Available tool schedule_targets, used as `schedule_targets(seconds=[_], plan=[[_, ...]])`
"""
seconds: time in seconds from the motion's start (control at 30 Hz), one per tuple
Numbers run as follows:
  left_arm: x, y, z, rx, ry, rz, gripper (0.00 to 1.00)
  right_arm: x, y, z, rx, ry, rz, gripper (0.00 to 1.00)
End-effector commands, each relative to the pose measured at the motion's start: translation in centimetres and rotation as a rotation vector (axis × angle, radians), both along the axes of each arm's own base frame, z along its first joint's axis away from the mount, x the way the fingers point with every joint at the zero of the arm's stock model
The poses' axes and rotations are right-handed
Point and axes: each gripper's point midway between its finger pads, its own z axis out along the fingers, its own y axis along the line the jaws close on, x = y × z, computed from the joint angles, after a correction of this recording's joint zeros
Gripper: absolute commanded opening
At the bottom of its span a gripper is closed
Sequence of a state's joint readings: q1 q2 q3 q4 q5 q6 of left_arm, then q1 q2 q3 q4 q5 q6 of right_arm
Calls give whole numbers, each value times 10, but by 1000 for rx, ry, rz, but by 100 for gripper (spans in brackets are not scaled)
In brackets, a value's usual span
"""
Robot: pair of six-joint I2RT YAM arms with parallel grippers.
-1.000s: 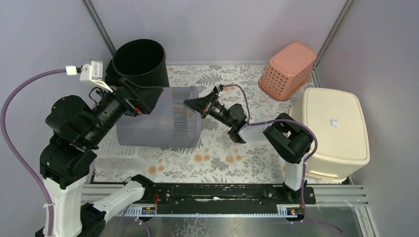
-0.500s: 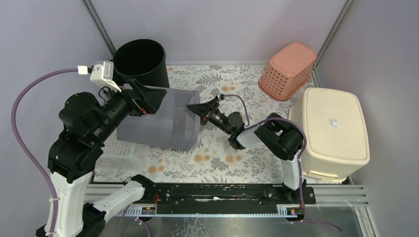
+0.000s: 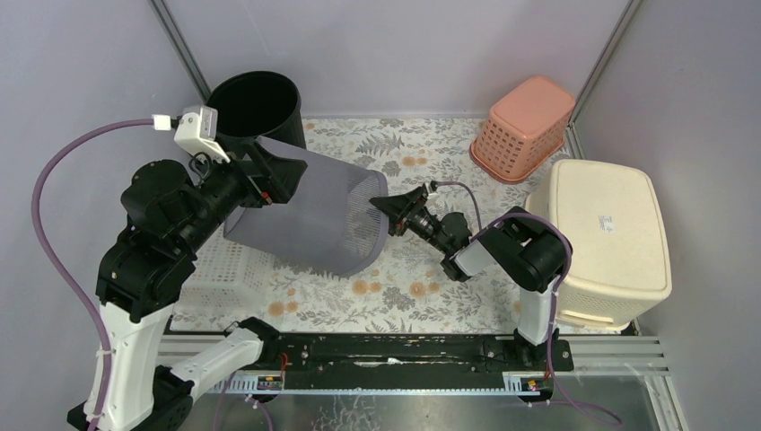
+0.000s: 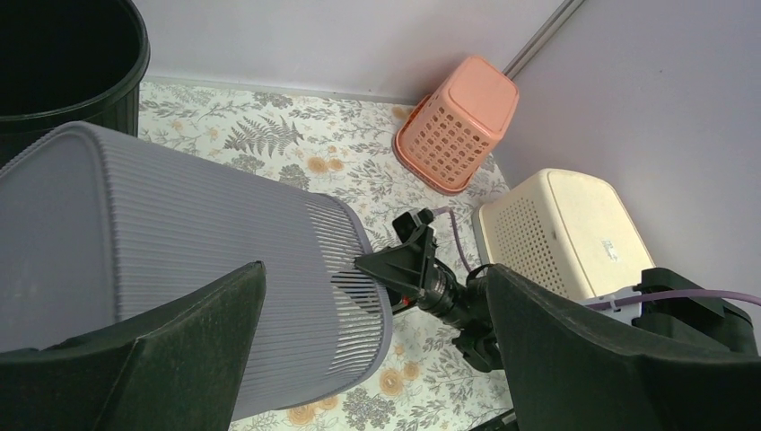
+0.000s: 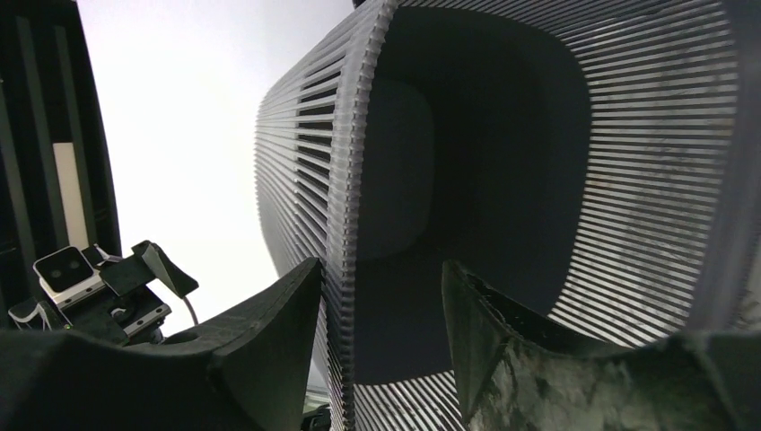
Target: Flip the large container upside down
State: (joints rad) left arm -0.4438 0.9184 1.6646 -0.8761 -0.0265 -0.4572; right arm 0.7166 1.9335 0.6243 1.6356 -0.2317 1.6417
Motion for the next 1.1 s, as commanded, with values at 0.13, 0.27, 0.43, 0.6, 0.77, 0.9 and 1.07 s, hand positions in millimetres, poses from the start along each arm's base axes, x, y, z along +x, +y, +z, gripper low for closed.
schedule_targets(seconds=[0.13, 0.27, 0.43, 0.6, 0.77, 0.9, 1.07], plan=[[15, -5, -15, 31, 18, 1, 100, -7, -36, -20, -86, -57, -32, 59], [22, -9, -40, 55, 67, -2, 100, -2, -49, -40, -145, -47, -73, 59], [28, -11, -74, 86, 127, 0, 100, 1, -67, -60, -210, -20, -120, 60], [30, -14, -104, 101, 175, -12, 100, 0, -77, -67, -322, -32, -144, 61], [36, -21, -130, 115, 215, -29, 100, 2, -90, -73, -588, -52, -172, 61], [44, -33, -154, 105, 247, -68, 100, 9, -106, -54, -803, -116, -207, 64], [53, -53, -188, 73, 307, -129, 100, 11, -128, -33, -1037, -144, -207, 81]])
